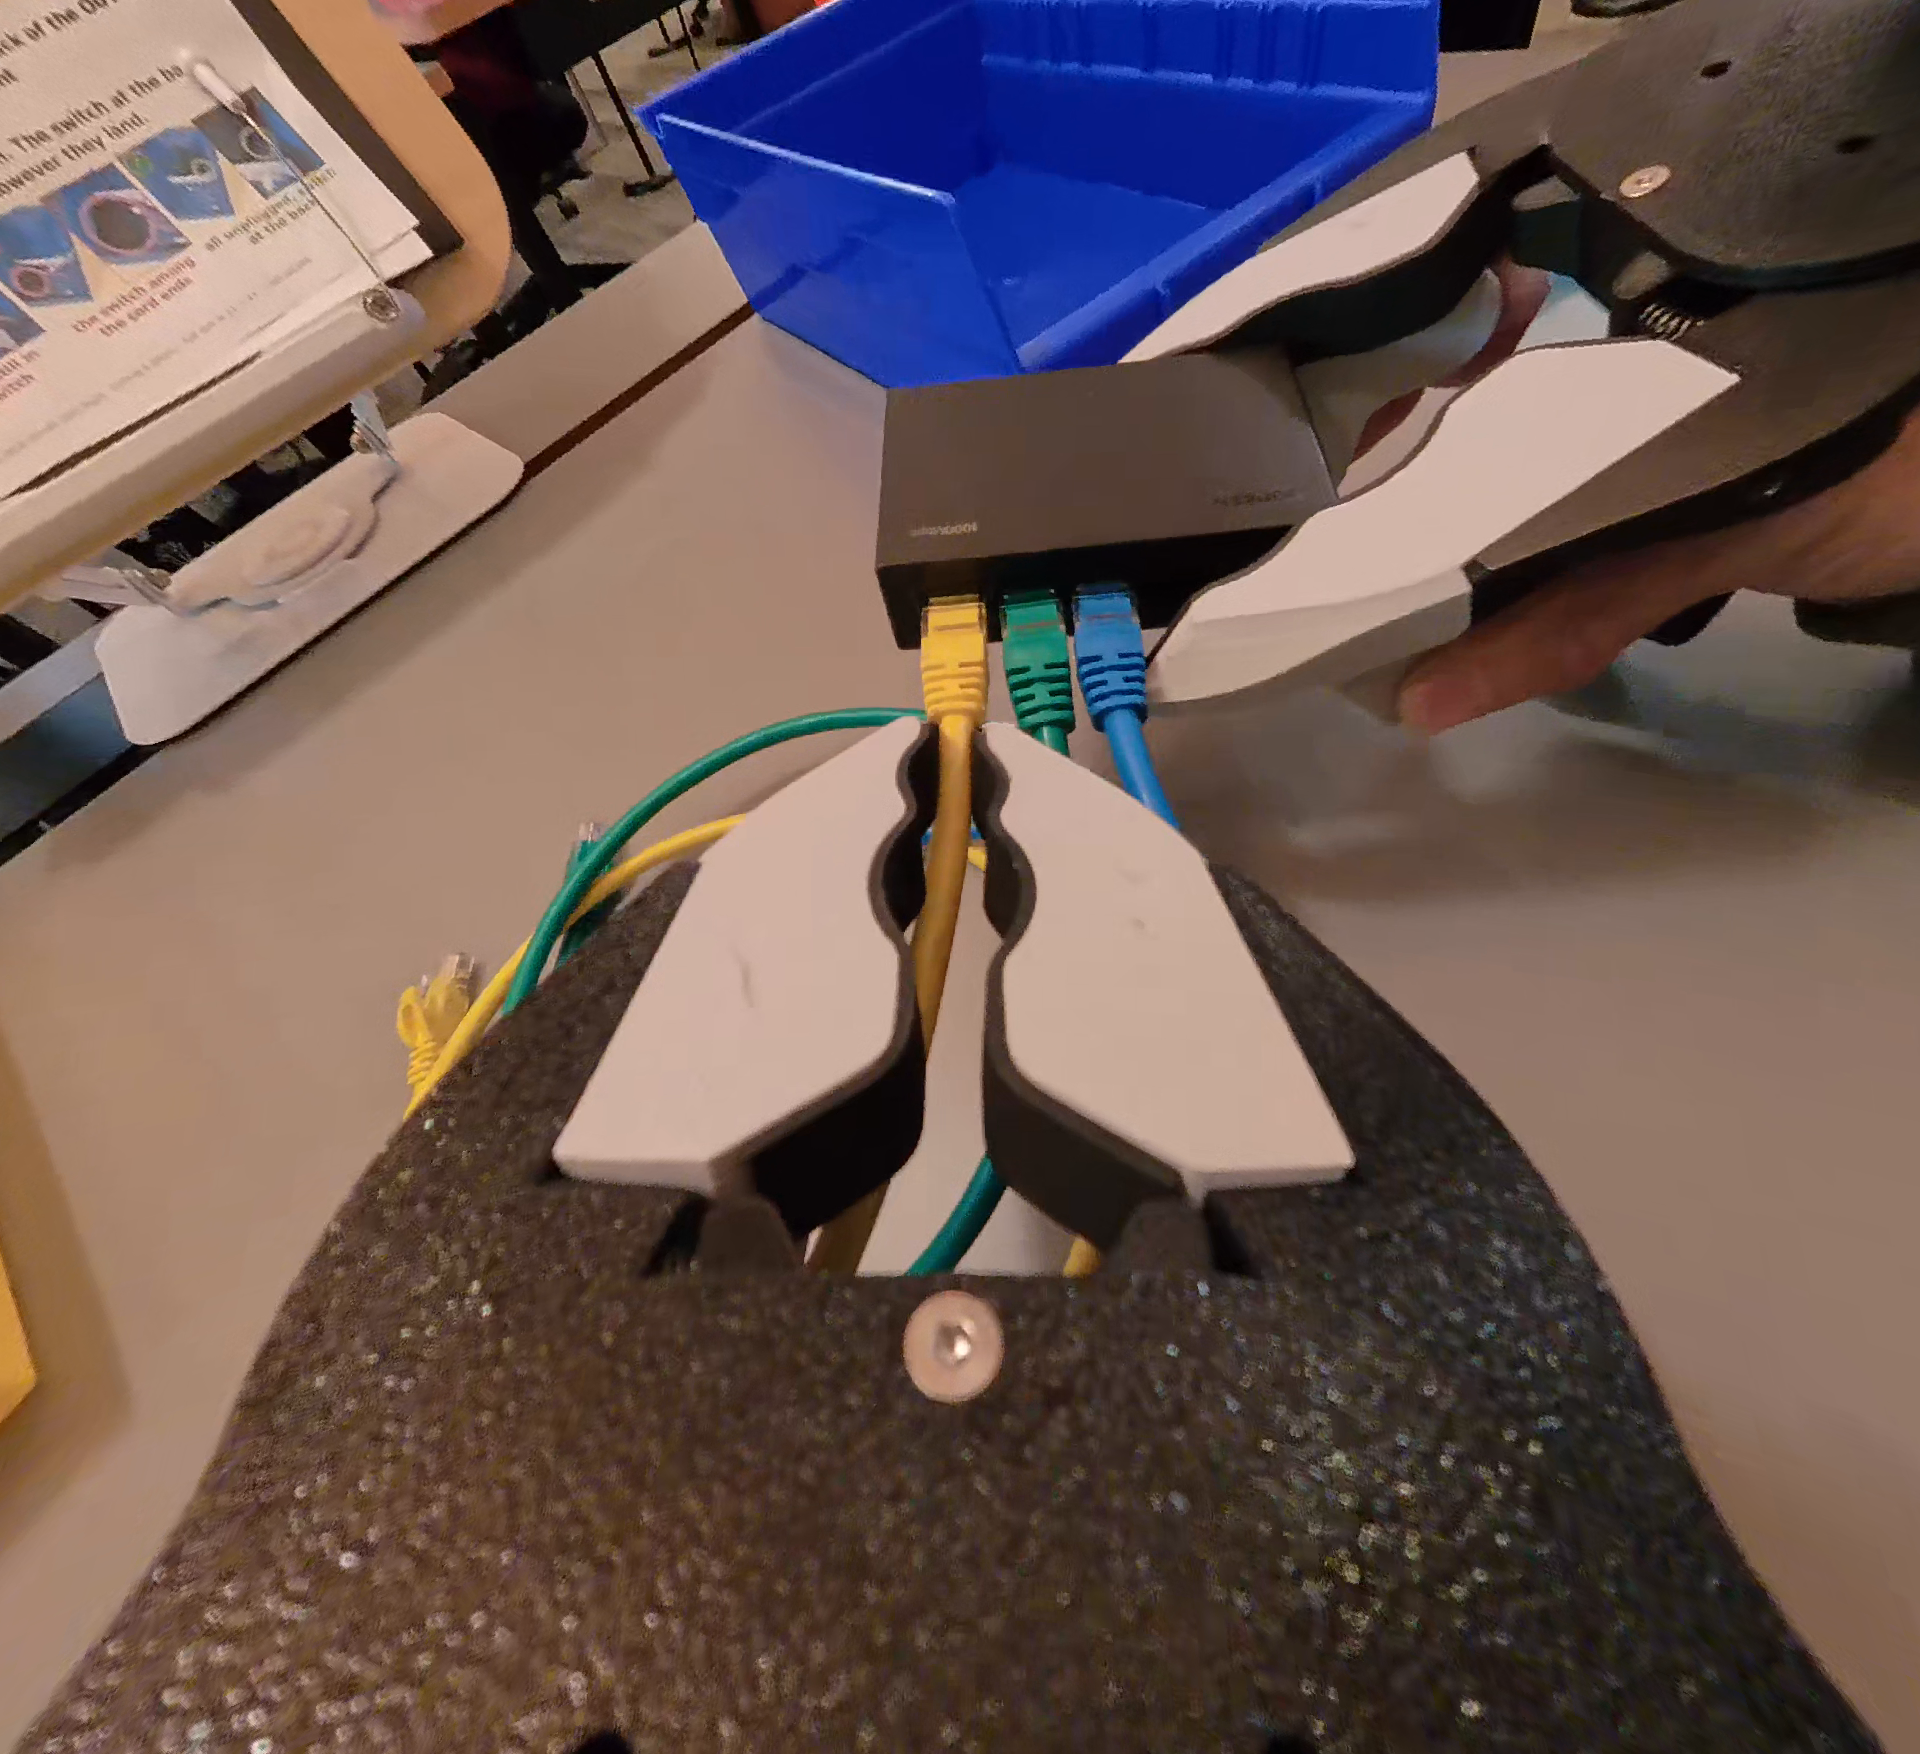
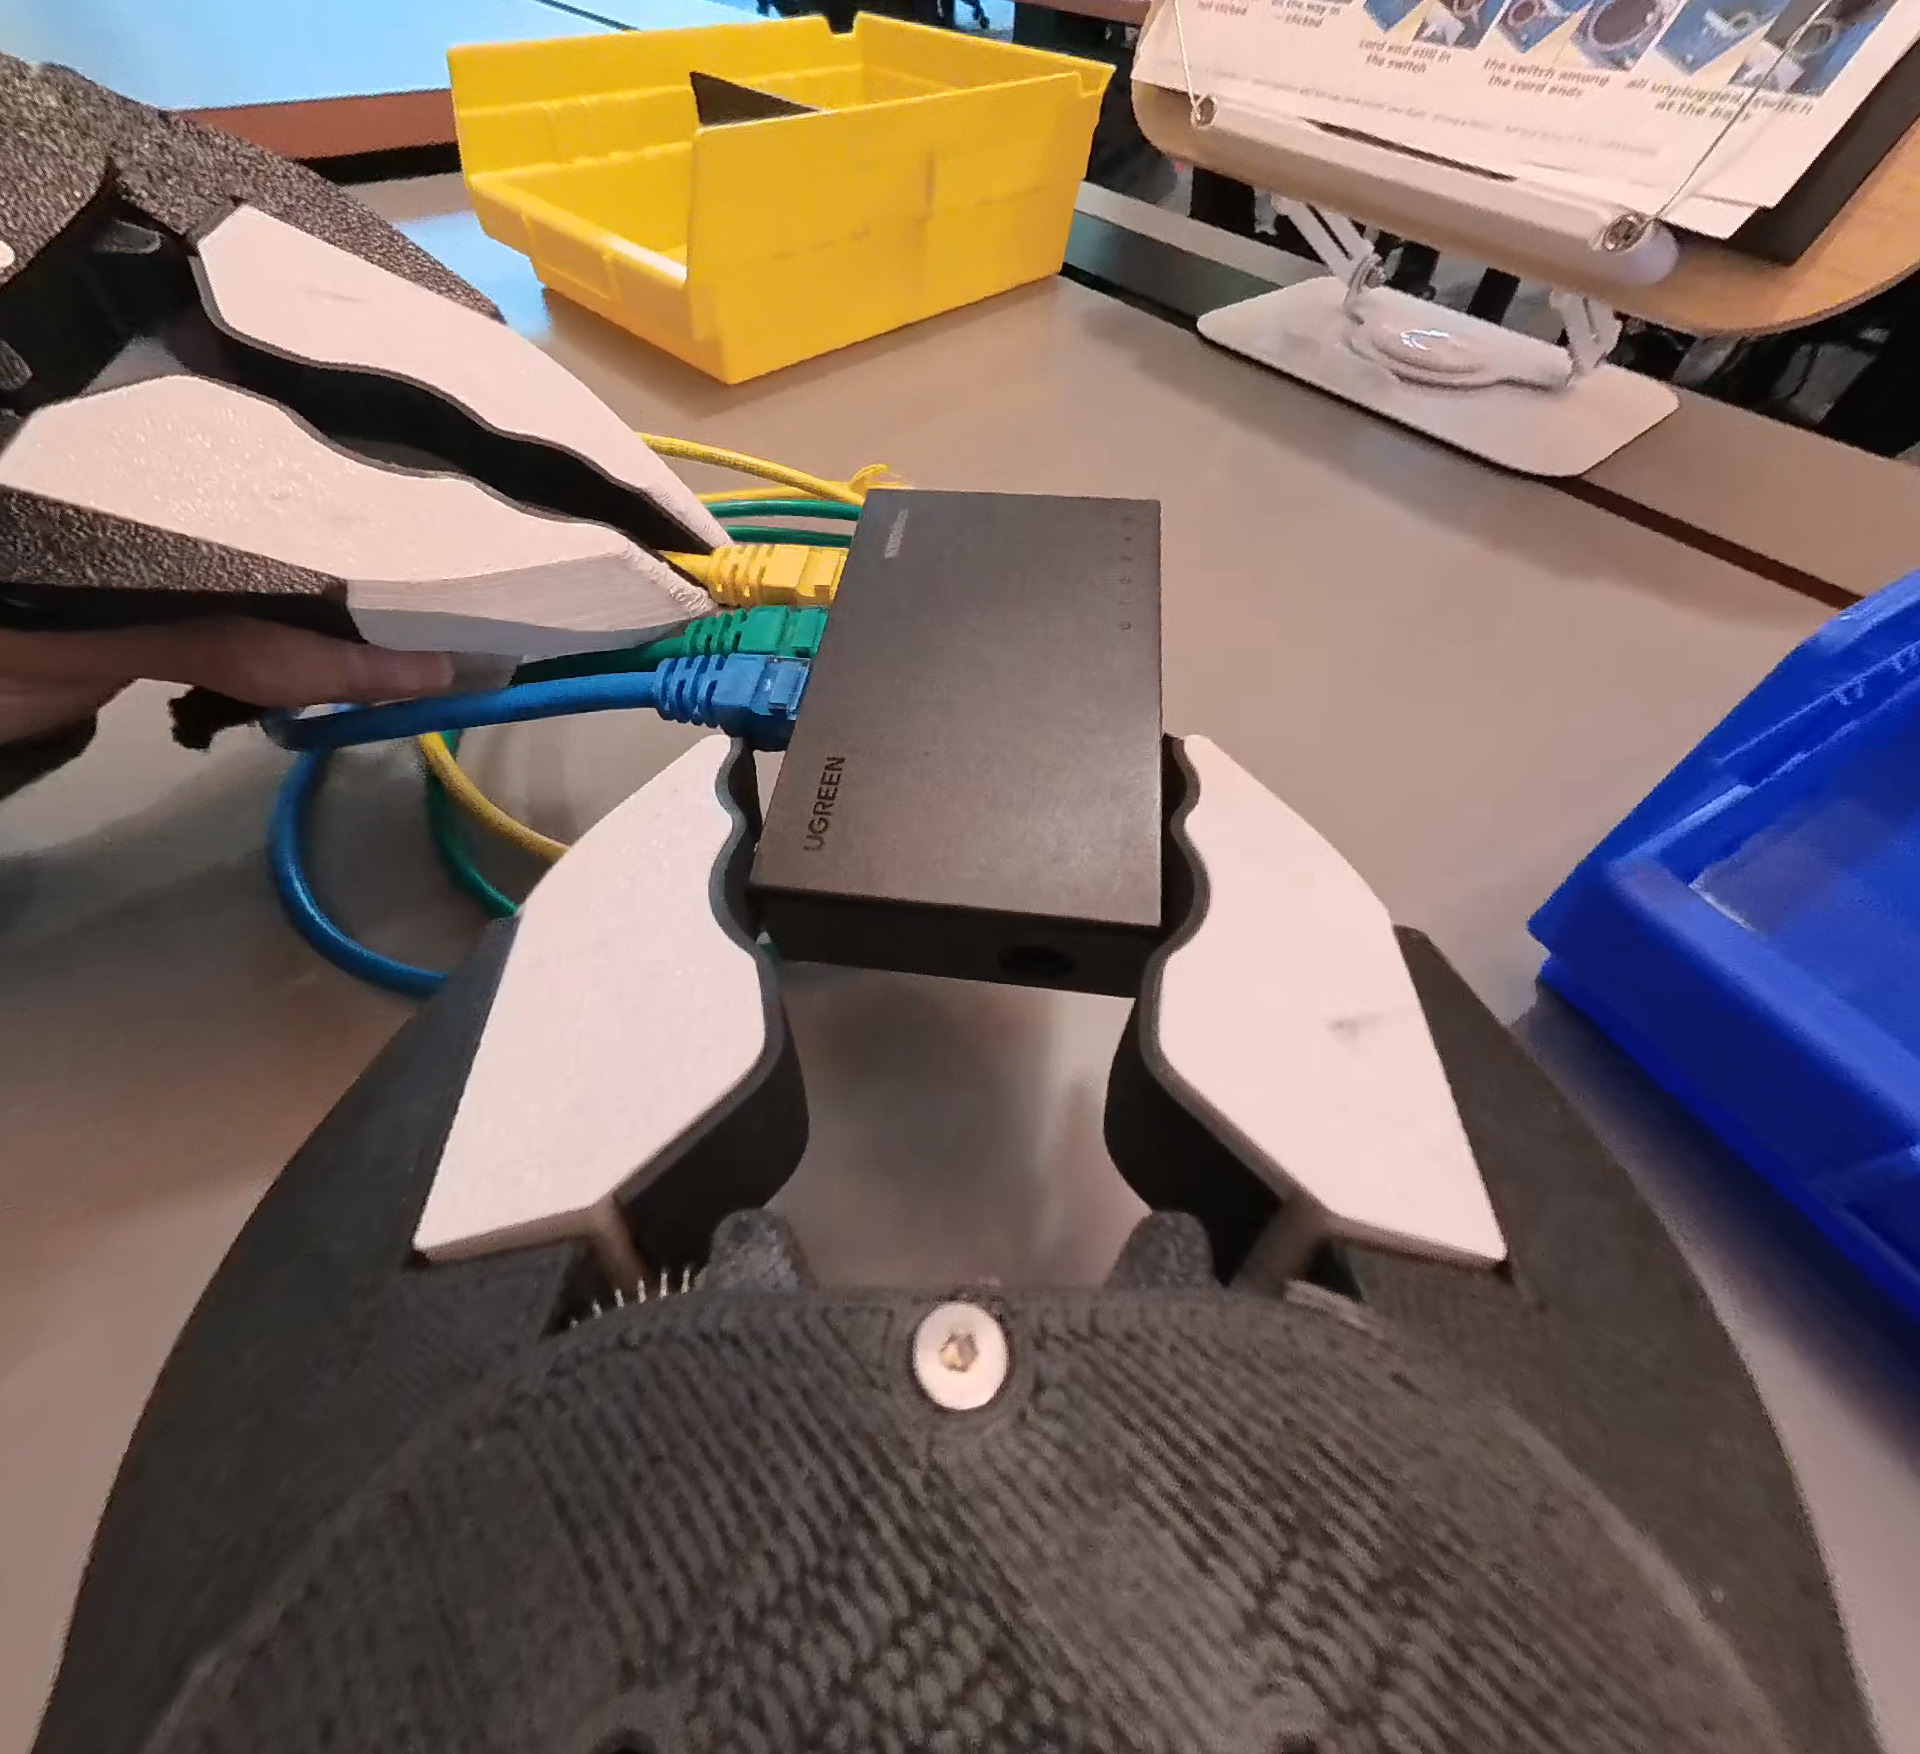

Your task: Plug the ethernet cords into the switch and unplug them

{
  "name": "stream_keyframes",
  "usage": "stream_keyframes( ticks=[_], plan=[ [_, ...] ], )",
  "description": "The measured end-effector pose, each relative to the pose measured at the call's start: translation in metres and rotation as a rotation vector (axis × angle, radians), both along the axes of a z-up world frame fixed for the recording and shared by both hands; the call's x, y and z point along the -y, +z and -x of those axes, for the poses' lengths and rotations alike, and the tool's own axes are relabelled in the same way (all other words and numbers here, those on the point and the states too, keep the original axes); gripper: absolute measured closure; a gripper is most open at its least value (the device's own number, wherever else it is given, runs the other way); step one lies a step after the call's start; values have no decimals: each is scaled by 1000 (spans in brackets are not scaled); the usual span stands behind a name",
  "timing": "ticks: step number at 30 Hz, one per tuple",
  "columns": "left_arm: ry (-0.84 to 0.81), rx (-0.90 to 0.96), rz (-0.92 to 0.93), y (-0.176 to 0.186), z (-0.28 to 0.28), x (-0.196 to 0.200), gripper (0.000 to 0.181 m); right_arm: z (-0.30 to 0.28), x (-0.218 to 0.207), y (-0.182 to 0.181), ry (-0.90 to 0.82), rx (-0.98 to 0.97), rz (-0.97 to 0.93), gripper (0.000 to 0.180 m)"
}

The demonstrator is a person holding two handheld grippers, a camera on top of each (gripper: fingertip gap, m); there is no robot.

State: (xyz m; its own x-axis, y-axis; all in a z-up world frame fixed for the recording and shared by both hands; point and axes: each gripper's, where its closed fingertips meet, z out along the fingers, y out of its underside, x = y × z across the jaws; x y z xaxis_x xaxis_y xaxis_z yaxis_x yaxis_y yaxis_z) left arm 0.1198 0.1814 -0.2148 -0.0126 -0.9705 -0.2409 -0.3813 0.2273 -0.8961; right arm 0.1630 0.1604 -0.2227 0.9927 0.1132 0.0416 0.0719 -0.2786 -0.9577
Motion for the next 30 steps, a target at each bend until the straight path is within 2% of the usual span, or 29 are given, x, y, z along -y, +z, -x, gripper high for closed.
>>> stream_keyframes(
  ticks=[1, 4, 6, 9, 12, 14, 16, 19, 22, 30],
  plan=[
    [-5, -5, 0, 0, 0, 0, 176, 0, 0, 0, -2, 4, -7, 106],
    [-46, 1, 35, 4, 0, 10, 175, -1, 7, 3, 35, 11, -11, 105],
    [-75, 24, 66, 19, 4, 14, 173, -1, 9, 12, 39, -18, -34, 106],
    [-63, 166, 98, 69, 22, 9, 150, -15, 8, 12, -57, 6, -15, 106],
    [22, 272, 99, 104, 56, -22, 133, -23, 9, 14, -91, 15, -27, 106],
    [137, 296, 100, 106, 85, -59, 120, -27, 7, 25, -108, 1, -64, 106],
    [254, 300, 98, 92, 114, -99, 114, -27, 1, 43, -87, -7, -85, 106],
    [339, 260, 156, 54, 142, -136, 109, -40, -16, 90, -90, 37, -142, 106],
    [356, 236, 226, 23, 151, -150, 106, -63, -29, 152, -112, 79, -197, 106],
    [361, 214, 284, -7, 155, -163, 107, -155, -17, 319, -280, 208, -307, 106]
  ],
)
